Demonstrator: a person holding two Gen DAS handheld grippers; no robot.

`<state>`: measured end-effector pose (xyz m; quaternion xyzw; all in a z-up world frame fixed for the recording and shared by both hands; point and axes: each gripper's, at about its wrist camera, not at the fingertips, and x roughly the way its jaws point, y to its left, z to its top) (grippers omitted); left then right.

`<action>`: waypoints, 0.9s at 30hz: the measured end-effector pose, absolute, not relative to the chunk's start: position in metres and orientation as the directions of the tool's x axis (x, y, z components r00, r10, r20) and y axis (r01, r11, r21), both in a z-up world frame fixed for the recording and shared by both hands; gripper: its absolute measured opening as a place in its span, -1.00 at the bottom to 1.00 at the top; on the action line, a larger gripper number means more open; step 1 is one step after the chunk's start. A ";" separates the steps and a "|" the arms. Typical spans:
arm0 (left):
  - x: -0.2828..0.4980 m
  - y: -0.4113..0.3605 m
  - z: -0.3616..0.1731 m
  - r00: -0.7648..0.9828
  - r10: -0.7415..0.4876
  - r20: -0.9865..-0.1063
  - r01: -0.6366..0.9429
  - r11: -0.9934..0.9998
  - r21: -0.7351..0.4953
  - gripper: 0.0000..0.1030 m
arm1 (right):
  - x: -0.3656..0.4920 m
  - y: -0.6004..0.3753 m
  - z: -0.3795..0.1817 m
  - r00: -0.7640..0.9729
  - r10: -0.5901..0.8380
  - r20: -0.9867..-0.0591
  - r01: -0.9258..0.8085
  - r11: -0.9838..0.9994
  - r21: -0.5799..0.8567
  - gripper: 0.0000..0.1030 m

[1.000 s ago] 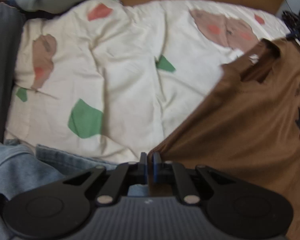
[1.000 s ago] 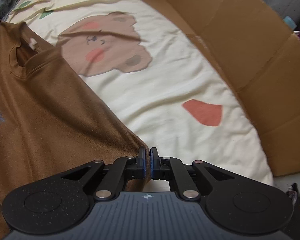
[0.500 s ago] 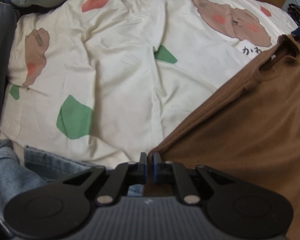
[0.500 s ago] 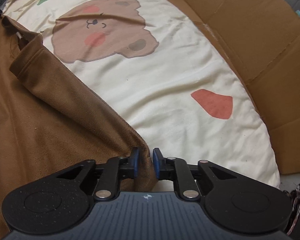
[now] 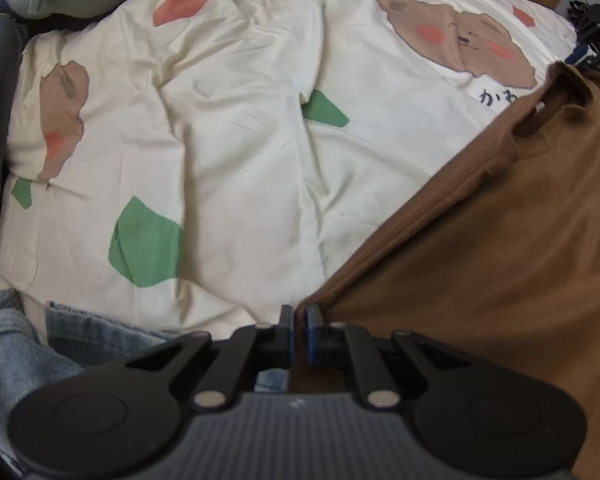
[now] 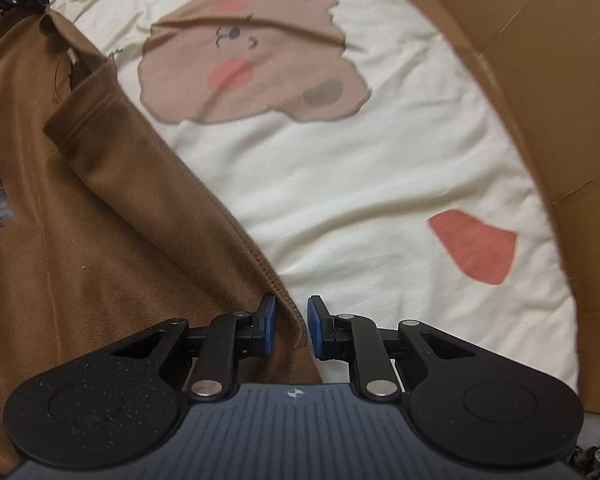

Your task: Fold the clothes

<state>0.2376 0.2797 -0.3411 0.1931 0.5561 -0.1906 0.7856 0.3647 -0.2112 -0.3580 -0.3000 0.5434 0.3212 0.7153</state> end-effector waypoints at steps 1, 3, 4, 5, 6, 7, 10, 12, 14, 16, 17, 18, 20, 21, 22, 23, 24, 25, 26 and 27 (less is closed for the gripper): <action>0.237 0.279 -0.341 0.307 -0.084 -0.948 0.519 0.850 0.093 -0.88 | 0.365 -0.211 -0.358 0.194 0.129 -0.973 -0.789 0.610 -0.076 -0.59; 0.237 0.279 -0.342 0.303 -0.081 -0.950 0.530 0.842 0.097 -0.87 | 0.366 -0.210 -0.358 0.174 0.119 -0.977 -0.795 0.603 -0.068 -0.64; 0.238 0.279 -0.343 0.300 -0.080 -0.951 0.534 0.840 0.098 -0.86 | 0.365 -0.209 -0.358 0.166 0.112 -0.980 -0.797 0.600 -0.066 -0.73; 0.238 0.278 -0.344 0.298 -0.078 -0.951 0.538 0.837 0.100 -0.85 | 0.364 -0.208 -0.358 0.164 0.101 -0.981 -0.799 0.597 -0.072 -0.79; 0.239 0.278 -0.345 0.295 -0.076 -0.952 0.542 0.834 0.101 -0.83 | 0.361 -0.206 -0.358 0.168 0.091 -0.982 -0.805 0.588 -0.083 -0.87; 0.239 0.278 -0.346 0.294 -0.074 -0.953 0.547 0.830 0.104 -0.80 | 0.359 -0.205 -0.358 0.173 0.082 -0.982 -0.810 0.579 -0.094 -0.89; 0.239 0.274 -0.351 0.288 -0.059 -0.956 0.578 0.806 0.124 -0.77 | 0.355 -0.203 -0.358 0.187 0.069 -0.980 -0.809 0.576 -0.114 -0.93; 0.240 0.270 -0.352 0.279 -0.055 -0.959 0.598 0.791 0.129 -0.76 | 0.354 -0.204 -0.359 0.193 0.064 -0.979 -0.806 0.579 -0.121 -0.93; 0.243 0.270 -0.353 0.265 -0.048 -0.963 0.608 0.784 0.129 -0.67 | 0.353 -0.204 -0.359 0.198 0.062 -0.978 -0.804 0.581 -0.126 -0.93; 0.245 0.271 -0.354 0.250 -0.041 -0.967 0.616 0.777 0.126 -0.62 | 0.352 -0.204 -0.359 0.203 0.058 -0.978 -0.802 0.582 -0.132 -0.93; 0.246 0.271 -0.354 0.239 -0.045 -0.970 0.620 0.776 0.117 -0.69 | 0.352 -0.203 -0.359 0.204 0.057 -0.977 -0.801 0.583 -0.134 -0.93; 0.247 0.271 -0.355 0.227 -0.051 -0.973 0.621 0.777 0.104 -0.75 | 0.351 -0.203 -0.359 0.206 0.056 -0.977 -0.800 0.585 -0.135 -0.94; 0.247 0.269 -0.357 0.209 -0.058 -0.976 0.625 0.775 0.088 -0.83 | 0.350 -0.204 -0.359 0.211 0.056 -0.976 -0.796 0.590 -0.138 -0.95; 0.246 0.267 -0.357 0.210 -0.052 -0.976 0.636 0.766 0.096 -0.83 | 0.350 -0.205 -0.358 0.214 0.056 -0.975 -0.793 0.592 -0.141 -0.95; 0.245 0.265 -0.358 0.209 -0.048 -0.977 0.643 0.759 0.101 -0.83 | 0.349 -0.205 -0.358 0.221 0.056 -0.974 -0.790 0.595 -0.145 -0.96; 0.245 0.265 -0.358 0.206 -0.047 -0.978 0.645 0.758 0.099 -0.84 | 0.349 -0.206 -0.357 0.230 0.054 -0.972 -0.786 0.599 -0.153 -0.96; 0.245 0.265 -0.358 0.202 -0.046 -0.978 0.647 0.756 0.098 -0.86 | 0.348 -0.208 -0.356 0.241 0.052 -0.969 -0.780 0.604 -0.161 -0.96; 0.245 0.264 -0.357 0.203 -0.043 -0.978 0.655 0.748 0.103 -0.86 | 0.348 -0.209 -0.355 0.252 0.051 -0.966 -0.772 0.612 -0.169 -0.97; 0.243 0.263 -0.356 0.213 -0.039 -0.976 0.670 0.733 0.117 -0.88 | 0.348 -0.210 -0.353 0.263 0.050 -0.964 -0.764 0.621 -0.177 -0.97; 0.240 0.262 -0.355 0.229 -0.034 -0.973 0.678 0.723 0.134 -0.89 | 0.347 -0.212 -0.351 0.275 0.050 -0.960 -0.756 0.629 -0.184 -0.97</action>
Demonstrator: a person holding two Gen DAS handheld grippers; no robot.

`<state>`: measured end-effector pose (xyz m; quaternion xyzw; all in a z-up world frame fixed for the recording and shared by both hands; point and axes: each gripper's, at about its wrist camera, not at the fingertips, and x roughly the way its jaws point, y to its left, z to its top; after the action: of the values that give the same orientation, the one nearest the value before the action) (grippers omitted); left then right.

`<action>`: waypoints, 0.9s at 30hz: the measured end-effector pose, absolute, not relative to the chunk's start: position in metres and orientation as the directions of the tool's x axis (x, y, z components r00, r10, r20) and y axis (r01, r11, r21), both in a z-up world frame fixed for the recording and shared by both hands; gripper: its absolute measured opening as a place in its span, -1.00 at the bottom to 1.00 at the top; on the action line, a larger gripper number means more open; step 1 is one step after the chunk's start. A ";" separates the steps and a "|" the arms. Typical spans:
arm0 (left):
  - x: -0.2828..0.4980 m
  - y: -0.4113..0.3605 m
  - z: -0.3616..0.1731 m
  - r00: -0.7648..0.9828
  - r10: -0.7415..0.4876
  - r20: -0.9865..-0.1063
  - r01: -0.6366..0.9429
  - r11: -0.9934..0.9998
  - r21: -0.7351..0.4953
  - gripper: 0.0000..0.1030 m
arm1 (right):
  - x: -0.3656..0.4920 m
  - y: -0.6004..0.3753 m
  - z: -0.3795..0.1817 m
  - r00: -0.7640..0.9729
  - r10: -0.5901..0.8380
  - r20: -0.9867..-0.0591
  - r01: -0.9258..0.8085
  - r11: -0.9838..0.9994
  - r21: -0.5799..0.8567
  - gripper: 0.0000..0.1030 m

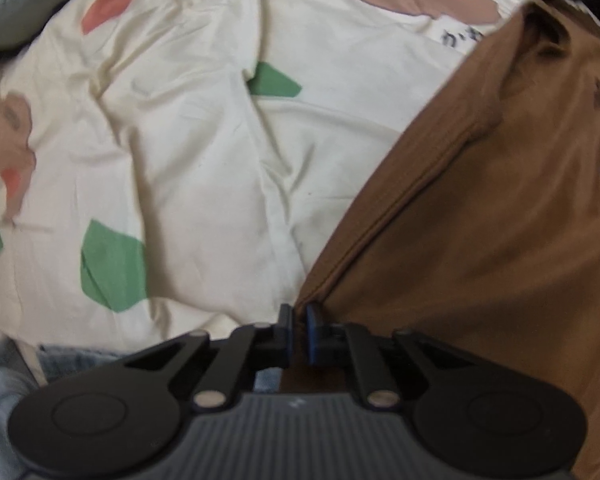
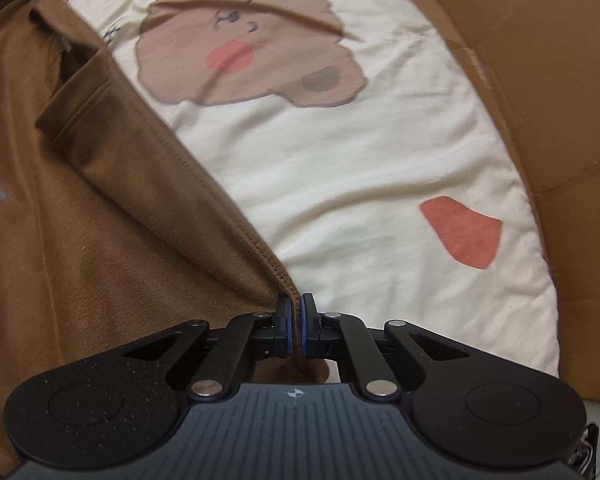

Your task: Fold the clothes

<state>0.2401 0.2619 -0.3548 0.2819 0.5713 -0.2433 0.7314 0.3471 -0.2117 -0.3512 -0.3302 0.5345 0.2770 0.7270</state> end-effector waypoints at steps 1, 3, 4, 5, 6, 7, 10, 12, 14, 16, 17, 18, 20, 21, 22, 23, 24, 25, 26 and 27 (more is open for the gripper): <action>0.238 0.262 -0.352 0.249 -0.032 -0.968 0.673 0.724 0.149 -0.90 | 0.346 -0.213 -0.349 0.287 0.049 -0.957 -0.748 0.635 -0.192 -0.97; 0.236 0.267 -0.344 0.294 -0.042 -0.955 0.637 0.753 0.163 -0.90 | 0.344 -0.214 -0.345 0.313 0.046 -0.949 -0.736 0.643 -0.211 -0.97; 0.235 0.270 -0.340 0.315 -0.047 -0.948 0.617 0.769 0.167 -0.90 | 0.343 -0.215 -0.343 0.325 0.045 -0.945 -0.730 0.647 -0.221 -0.97; 0.234 0.272 -0.337 0.334 -0.051 -0.941 0.599 0.782 0.170 -0.90 | 0.343 -0.215 -0.342 0.337 0.043 -0.941 -0.723 0.652 -0.229 -0.97; 0.233 0.275 -0.334 0.352 -0.053 -0.934 0.582 0.794 0.175 -0.90 | 0.344 -0.215 -0.340 0.349 0.041 -0.936 -0.715 0.658 -0.238 -0.97; 0.233 0.277 -0.330 0.370 -0.054 -0.927 0.569 0.802 0.181 -0.90 | 0.343 -0.215 -0.339 0.362 0.039 -0.931 -0.706 0.664 -0.247 -0.97; 0.237 0.277 -0.322 0.420 -0.050 -0.906 0.530 0.824 0.200 -0.90 | 0.348 -0.214 -0.338 0.400 0.027 -0.916 -0.678 0.681 -0.276 -0.98; 0.244 0.276 -0.317 0.452 -0.041 -0.891 0.502 0.838 0.216 -0.90 | 0.353 -0.213 -0.339 0.426 0.016 -0.905 -0.657 0.692 -0.298 -0.98; 0.251 0.278 -0.315 0.475 -0.029 -0.880 0.479 0.847 0.231 -0.90 | 0.360 -0.211 -0.339 0.451 0.005 -0.892 -0.635 0.704 -0.317 -0.98; 0.260 0.276 -0.315 0.491 -0.014 -0.871 0.462 0.852 0.247 -0.91 | 0.367 -0.209 -0.338 0.476 -0.005 -0.880 -0.612 0.716 -0.335 -0.98; 0.266 0.276 -0.316 0.498 -0.007 -0.867 0.451 0.856 0.252 -0.91 | 0.371 -0.208 -0.339 0.486 -0.010 -0.874 -0.599 0.725 -0.341 -0.98; 0.272 0.276 -0.316 0.506 -0.001 -0.863 0.438 0.862 0.256 -0.91 | 0.377 -0.207 -0.339 0.495 -0.014 -0.869 -0.584 0.735 -0.345 -0.98; 0.283 0.277 -0.314 0.521 0.014 -0.854 0.412 0.871 0.266 -0.91 | 0.387 -0.204 -0.341 0.511 -0.024 -0.859 -0.556 0.753 -0.351 -0.98; 0.289 0.277 -0.313 0.527 0.022 -0.850 0.402 0.874 0.272 -0.91 | 0.393 -0.202 -0.342 0.518 -0.029 -0.855 -0.545 0.758 -0.357 -0.98; 0.296 0.276 -0.313 0.531 0.031 -0.847 0.396 0.875 0.280 -0.91 | 0.398 -0.200 -0.343 0.527 -0.036 -0.849 -0.536 0.762 -0.364 -0.98; 0.302 0.275 -0.313 0.534 0.039 -0.845 0.392 0.874 0.288 -0.91 | 0.402 -0.198 -0.345 0.533 -0.041 -0.845 -0.528 0.764 -0.370 -0.98; 0.308 0.274 -0.314 0.537 0.047 -0.843 0.385 0.875 0.294 -0.91 | 0.407 -0.196 -0.347 0.536 -0.046 -0.843 -0.521 0.768 -0.373 -0.98; 0.314 0.274 -0.315 0.539 0.054 -0.840 0.375 0.878 0.297 -0.91 | 0.412 -0.195 -0.348 0.537 -0.049 -0.842 -0.516 0.771 -0.374 -0.98; 0.320 0.274 -0.315 0.542 0.061 -0.838 0.364 0.882 0.300 -0.91 | 0.417 -0.194 -0.349 0.539 -0.053 -0.841 -0.511 0.773 -0.377 -0.98; 0.326 0.274 -0.316 0.545 0.067 -0.836 0.356 0.884 0.303 -0.91 | 0.421 -0.193 -0.350 0.541 -0.058 -0.839 -0.508 0.773 -0.380 -0.98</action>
<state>0.3257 0.2735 -0.3157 0.2253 0.4693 -0.0848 0.8496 0.4211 -0.1933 -0.3504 -0.3079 0.4592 0.1369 0.8219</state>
